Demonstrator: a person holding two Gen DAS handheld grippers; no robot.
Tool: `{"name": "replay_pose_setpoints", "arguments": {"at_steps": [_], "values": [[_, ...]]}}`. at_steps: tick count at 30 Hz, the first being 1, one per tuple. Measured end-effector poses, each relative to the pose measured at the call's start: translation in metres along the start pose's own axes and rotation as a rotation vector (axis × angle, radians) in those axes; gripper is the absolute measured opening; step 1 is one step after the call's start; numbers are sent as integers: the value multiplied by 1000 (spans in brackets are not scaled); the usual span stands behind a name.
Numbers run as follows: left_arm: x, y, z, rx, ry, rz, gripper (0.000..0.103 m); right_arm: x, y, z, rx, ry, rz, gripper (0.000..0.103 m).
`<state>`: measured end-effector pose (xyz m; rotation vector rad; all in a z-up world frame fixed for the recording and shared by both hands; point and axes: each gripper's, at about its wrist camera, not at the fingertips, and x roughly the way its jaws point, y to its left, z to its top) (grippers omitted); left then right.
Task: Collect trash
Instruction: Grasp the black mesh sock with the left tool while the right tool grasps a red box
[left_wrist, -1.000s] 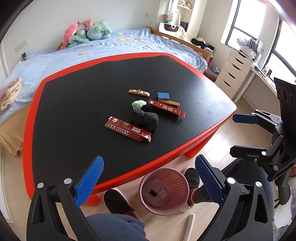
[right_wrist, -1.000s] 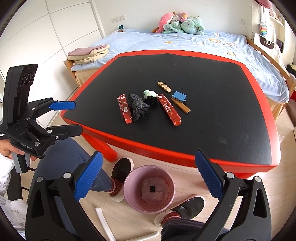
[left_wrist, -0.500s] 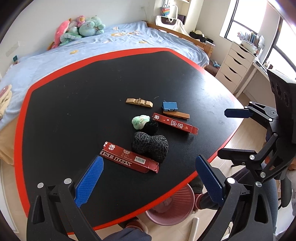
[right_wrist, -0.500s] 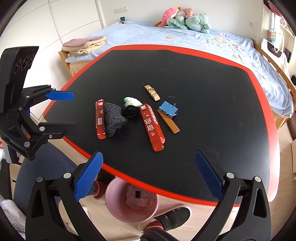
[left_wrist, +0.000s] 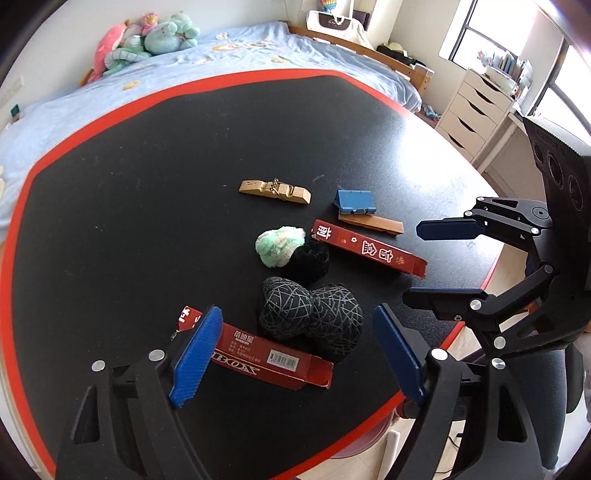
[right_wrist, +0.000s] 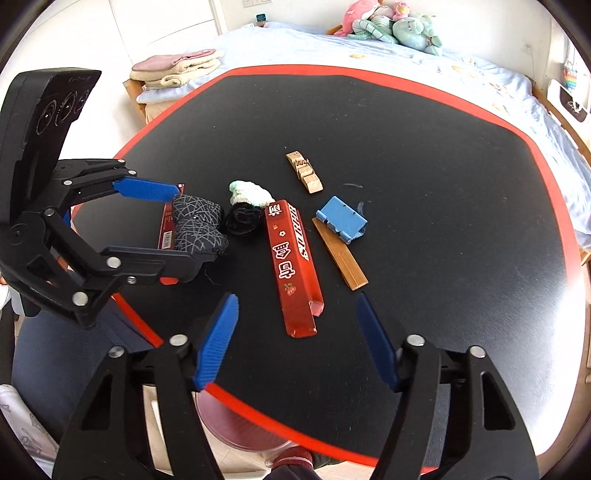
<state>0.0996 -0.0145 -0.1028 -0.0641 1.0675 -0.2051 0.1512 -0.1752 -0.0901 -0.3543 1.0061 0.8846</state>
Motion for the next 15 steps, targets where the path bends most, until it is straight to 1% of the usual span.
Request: {"name": "replay_pose_setpoints", "arguments": {"at_steps": [2,3,5,7,8,9,10,11,15], "values": [[4,2,0,-2,4,-1,75,4,-1,2,-5,1,1,55],[6,2,0,-2,6,-1,73,6,-1,2,-7,1,0,53],[8,3,0,1,8,-6,70,10,0,3,-11,4,2,45],[10,3,1,4,3,-4,66,12,1,4,-21,0,-7,41],[11,3,0,3,1,-5,60,13,1,5,-22,-1,-12,36],[11,3,1,4,0,-3,56,13,0,5,-23,-2,-16,32],[11,3,1,6,-2,2,55,13,0,6,-24,-2,-22,25],[11,3,1,6,-3,0,54,13,0,6,-25,-3,-25,22],[8,4,2,5,-15,2,51,11,0,6,-22,-10,-27,19]]}}
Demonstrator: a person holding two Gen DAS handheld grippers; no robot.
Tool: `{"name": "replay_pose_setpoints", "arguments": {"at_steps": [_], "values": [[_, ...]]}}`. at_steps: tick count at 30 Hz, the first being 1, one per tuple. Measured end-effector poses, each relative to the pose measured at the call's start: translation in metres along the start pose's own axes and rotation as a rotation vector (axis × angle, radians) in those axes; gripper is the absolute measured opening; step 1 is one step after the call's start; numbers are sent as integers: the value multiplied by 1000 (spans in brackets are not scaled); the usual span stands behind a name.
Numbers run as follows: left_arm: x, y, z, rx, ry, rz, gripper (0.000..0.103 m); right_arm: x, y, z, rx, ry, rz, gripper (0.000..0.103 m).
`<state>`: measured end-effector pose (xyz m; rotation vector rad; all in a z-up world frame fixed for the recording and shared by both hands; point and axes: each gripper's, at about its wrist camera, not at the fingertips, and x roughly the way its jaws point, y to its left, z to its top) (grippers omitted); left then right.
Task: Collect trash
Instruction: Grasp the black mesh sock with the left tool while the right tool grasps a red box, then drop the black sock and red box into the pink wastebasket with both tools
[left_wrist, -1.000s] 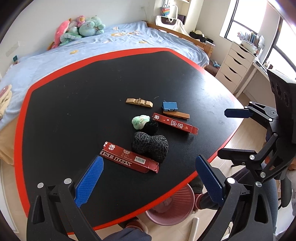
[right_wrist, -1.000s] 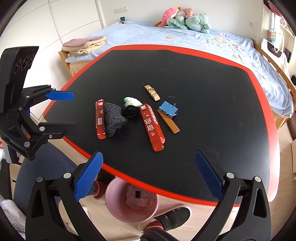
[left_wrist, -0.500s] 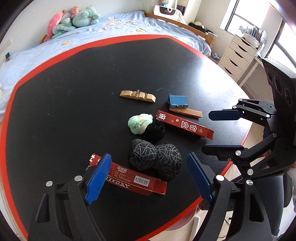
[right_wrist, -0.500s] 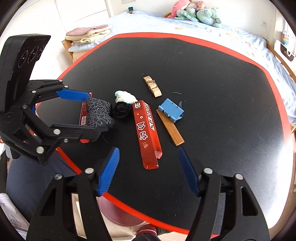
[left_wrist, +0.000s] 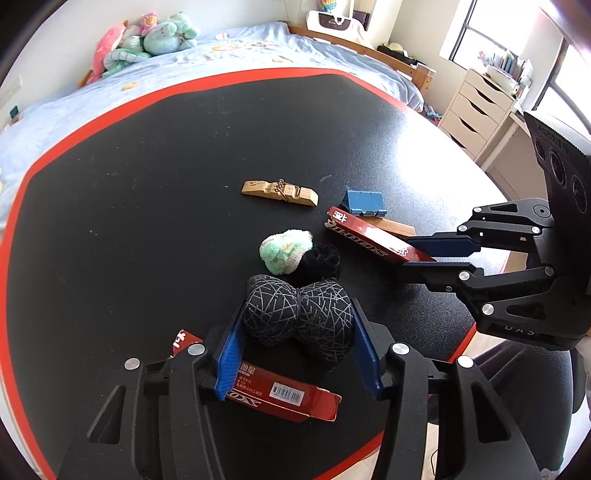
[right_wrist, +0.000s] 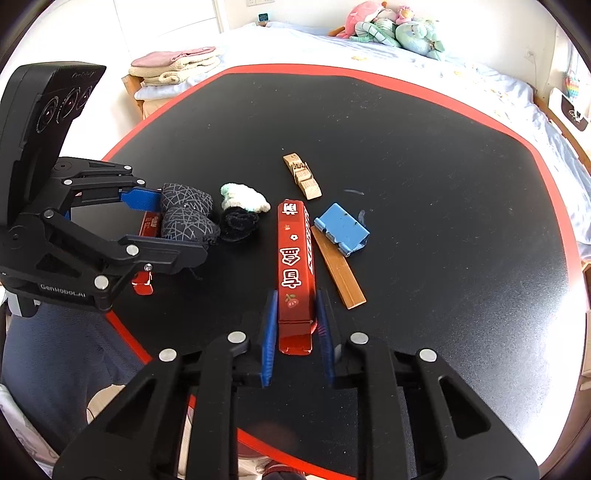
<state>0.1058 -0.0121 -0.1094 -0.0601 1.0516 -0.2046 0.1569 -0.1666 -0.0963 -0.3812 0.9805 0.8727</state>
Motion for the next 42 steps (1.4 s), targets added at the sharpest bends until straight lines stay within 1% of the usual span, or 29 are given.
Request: {"name": "replay_pose_setpoints", "arguments": {"at_steps": [5,12,19,23,29,37,42], "values": [[-11,-2,1,6,-18,1,51,-12,3,-3,8,-22,3,18],[-37,-12,0,13,-57,6,51,-47,11,-10,23,-67,3,18],[-69,-21,-13,20,-93,5,51,-81,24,-21,50,-108,6,18],[-86,-30,-26,22,-113,0,51,-100,34,-36,67,-128,12,18],[-103,-40,-47,30,-120,-8,51,-119,51,-60,87,-134,24,18],[-112,-55,-73,44,-114,-26,51,-131,73,-100,109,-104,32,18],[-112,-65,-88,49,-100,-44,51,-134,82,-118,123,-88,36,18]]}}
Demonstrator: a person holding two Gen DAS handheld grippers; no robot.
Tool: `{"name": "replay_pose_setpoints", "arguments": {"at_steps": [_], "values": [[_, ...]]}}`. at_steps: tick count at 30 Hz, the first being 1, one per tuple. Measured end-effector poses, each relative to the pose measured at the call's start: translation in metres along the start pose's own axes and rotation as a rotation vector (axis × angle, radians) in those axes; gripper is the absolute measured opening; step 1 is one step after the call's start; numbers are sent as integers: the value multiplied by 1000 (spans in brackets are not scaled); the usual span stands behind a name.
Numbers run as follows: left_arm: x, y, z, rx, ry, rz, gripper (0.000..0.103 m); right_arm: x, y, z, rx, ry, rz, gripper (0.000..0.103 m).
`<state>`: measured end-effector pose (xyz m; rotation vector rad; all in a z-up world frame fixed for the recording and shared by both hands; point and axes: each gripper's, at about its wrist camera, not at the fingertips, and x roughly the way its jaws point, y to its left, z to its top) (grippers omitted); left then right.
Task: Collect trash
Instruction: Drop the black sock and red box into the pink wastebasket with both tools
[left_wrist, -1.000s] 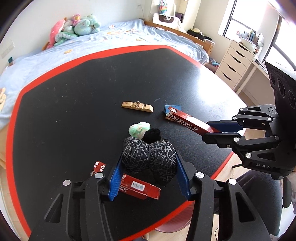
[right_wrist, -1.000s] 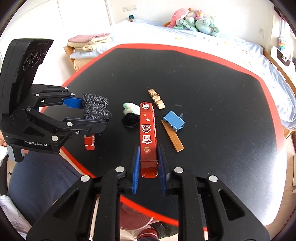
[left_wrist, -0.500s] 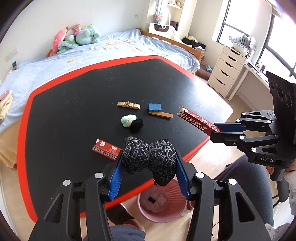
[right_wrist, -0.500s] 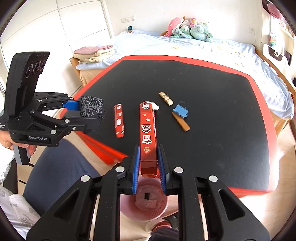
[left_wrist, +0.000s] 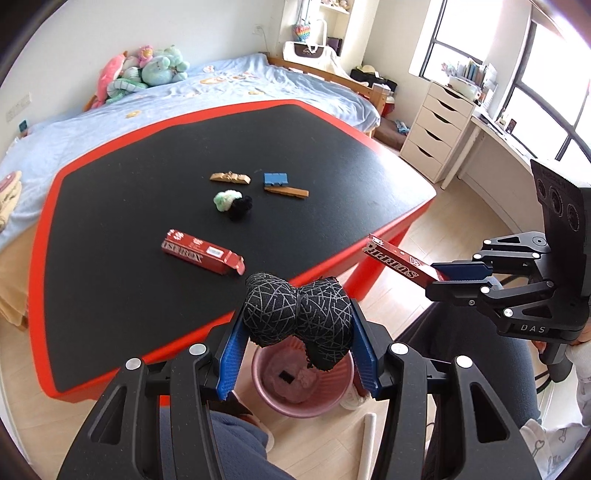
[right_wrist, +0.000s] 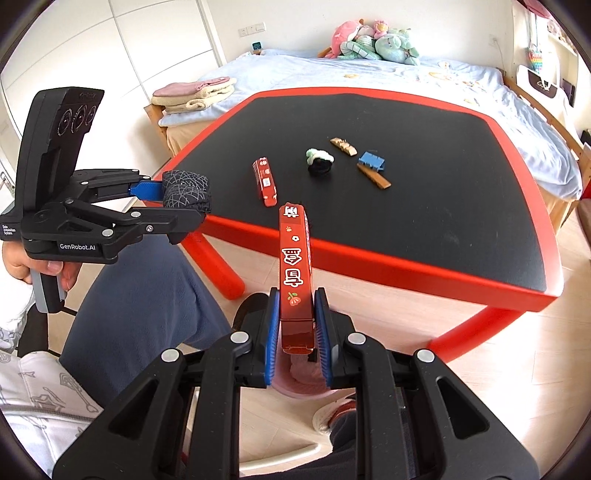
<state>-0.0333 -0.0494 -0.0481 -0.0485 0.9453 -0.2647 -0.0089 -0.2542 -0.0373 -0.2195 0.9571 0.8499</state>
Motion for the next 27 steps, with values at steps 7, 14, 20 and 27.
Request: {"name": "replay_pose_setpoints", "arguments": {"at_steps": [7,14,20,27], "values": [[-2,-9,-10,16,9,-14,51,-2,7,-8,1,4,3,18],[-2,-13,-13,26,10,-22,51,-3,11,-10,-3,4,10,18],[0,-15,-14,28,20,-35,54,0,12,-12,-5,14,23,22],[2,-12,-14,8,3,-2,90,3,3,-13,25,6,-21,90]]}}
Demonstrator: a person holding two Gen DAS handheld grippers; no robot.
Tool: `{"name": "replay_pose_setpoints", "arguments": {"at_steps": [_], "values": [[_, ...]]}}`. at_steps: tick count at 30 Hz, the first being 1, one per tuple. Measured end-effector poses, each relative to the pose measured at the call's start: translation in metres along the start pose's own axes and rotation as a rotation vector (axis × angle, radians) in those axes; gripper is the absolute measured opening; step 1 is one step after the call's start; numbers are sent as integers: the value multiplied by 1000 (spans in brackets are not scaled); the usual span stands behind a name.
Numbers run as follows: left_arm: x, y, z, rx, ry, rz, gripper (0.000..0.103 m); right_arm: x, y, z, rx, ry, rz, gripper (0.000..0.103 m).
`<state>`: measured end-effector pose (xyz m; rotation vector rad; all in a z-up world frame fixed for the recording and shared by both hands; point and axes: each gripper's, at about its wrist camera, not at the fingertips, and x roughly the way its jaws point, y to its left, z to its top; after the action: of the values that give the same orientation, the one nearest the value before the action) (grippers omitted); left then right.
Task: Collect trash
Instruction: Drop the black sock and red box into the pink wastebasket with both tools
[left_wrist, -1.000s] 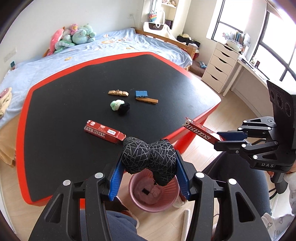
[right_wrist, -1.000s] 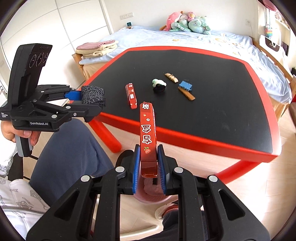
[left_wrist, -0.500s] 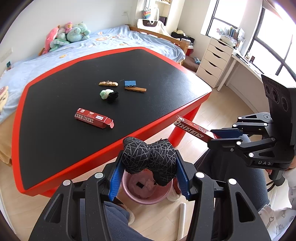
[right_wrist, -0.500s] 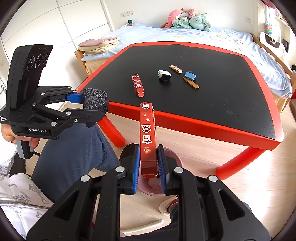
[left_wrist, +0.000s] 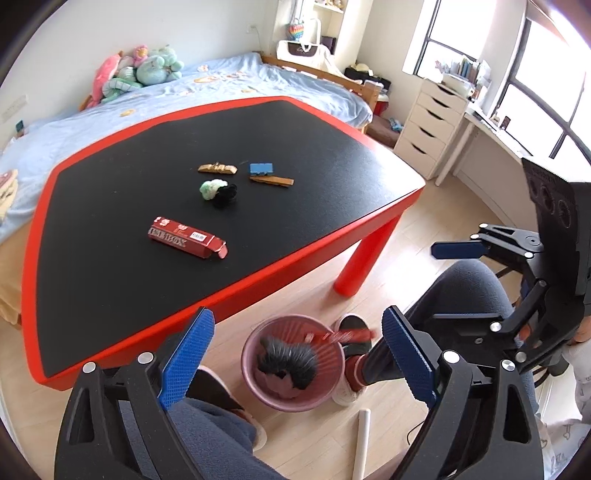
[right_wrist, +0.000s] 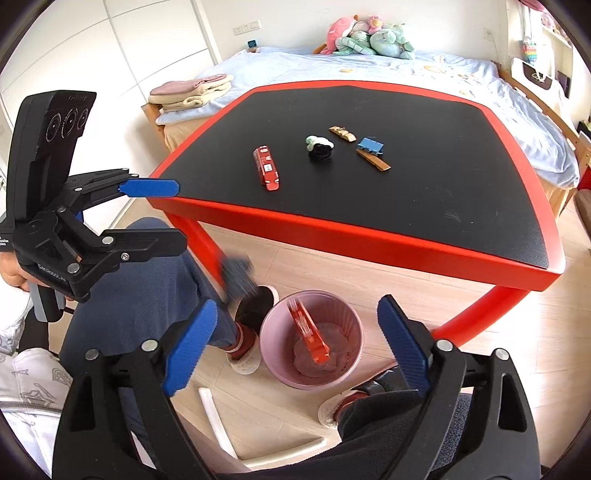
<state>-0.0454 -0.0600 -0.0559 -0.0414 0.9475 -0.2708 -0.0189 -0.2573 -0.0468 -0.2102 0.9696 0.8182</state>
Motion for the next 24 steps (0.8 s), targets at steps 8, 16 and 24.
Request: {"name": "replay_pose_setpoints", "arguments": {"at_steps": [8,16,24], "values": [[-4,8,-1,-25,-3,26,95,0,-7,1,34,-5,-23,98],[-8,15,0,-42,-10,35,95,0,-8,2,52,-7,-17,100],[-10,18,1,-51,-12,41,95,-1,-8,4,53,-7,-21,100]]}}
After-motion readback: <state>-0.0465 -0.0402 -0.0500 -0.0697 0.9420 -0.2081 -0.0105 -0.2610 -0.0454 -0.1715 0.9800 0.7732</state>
